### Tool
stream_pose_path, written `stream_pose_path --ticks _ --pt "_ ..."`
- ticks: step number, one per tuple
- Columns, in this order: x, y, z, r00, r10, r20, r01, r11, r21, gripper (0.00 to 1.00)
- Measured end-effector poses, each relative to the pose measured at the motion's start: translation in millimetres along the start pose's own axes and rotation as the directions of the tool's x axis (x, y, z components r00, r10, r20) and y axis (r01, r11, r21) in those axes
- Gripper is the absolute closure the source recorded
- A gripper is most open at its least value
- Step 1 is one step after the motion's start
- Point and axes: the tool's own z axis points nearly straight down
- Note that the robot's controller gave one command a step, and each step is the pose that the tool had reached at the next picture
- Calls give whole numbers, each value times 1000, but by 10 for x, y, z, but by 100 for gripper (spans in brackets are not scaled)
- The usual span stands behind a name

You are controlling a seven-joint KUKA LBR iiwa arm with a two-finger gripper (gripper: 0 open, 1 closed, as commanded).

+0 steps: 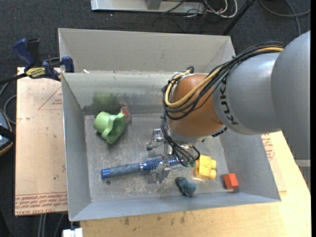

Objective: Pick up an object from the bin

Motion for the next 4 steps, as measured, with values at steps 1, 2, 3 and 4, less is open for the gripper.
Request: stream_pose_path --ticks 1,2,3,4 --pt "83 -149 20 994 107 -4 -107 994 2 0" --pt "105 -197 266 976 216 3 -216 976 -2 0" --pt "89 -184 243 977 215 0 -215 977 0 0" --pt "70 -183 218 976 217 5 -217 976 -2 100"
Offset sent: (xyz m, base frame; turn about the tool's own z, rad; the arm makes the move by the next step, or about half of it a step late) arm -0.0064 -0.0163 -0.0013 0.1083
